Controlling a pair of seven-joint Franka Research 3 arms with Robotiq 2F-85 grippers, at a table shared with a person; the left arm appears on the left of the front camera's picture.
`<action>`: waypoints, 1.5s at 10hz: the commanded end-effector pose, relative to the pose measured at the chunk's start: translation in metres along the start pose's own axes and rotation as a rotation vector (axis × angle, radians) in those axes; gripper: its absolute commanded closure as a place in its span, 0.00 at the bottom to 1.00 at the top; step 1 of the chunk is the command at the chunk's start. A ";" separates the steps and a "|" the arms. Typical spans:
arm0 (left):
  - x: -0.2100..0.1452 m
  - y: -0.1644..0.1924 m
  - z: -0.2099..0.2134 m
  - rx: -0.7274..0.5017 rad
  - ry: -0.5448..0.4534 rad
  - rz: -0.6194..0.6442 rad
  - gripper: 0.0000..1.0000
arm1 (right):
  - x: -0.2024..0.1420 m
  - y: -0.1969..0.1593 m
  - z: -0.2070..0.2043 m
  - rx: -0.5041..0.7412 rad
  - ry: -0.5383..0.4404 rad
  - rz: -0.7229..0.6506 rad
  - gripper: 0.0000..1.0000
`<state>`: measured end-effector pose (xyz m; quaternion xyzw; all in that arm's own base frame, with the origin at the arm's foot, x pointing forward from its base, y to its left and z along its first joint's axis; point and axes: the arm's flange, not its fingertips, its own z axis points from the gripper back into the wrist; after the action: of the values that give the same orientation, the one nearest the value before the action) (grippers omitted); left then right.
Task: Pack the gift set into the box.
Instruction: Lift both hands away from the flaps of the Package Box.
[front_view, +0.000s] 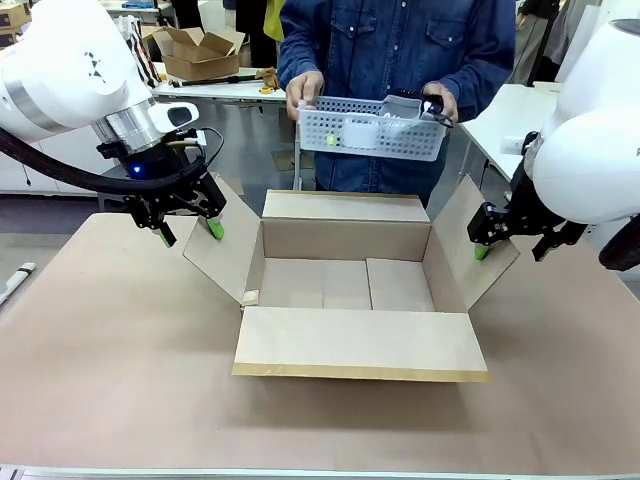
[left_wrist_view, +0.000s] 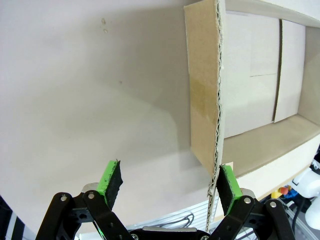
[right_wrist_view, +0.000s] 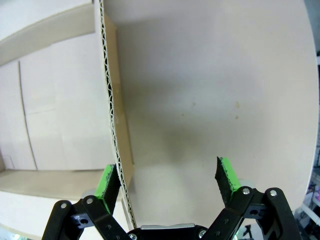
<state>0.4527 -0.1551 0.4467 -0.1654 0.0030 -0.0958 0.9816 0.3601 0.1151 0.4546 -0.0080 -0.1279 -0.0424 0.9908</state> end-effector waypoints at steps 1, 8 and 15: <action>0.000 -0.001 0.003 0.024 -0.003 0.012 0.00 | 0.001 -0.002 0.003 0.011 0.008 -0.002 0.00; 0.000 -0.001 0.003 0.024 -0.003 0.012 0.00 | 0.001 -0.002 0.003 0.011 0.008 -0.002 0.00; 0.000 -0.001 0.003 0.024 -0.003 0.012 0.00 | 0.001 -0.002 0.003 0.011 0.008 -0.002 0.00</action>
<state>0.4527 -0.1551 0.4467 -0.1654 0.0030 -0.0958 0.9816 0.3601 0.1151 0.4546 -0.0080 -0.1279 -0.0424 0.9908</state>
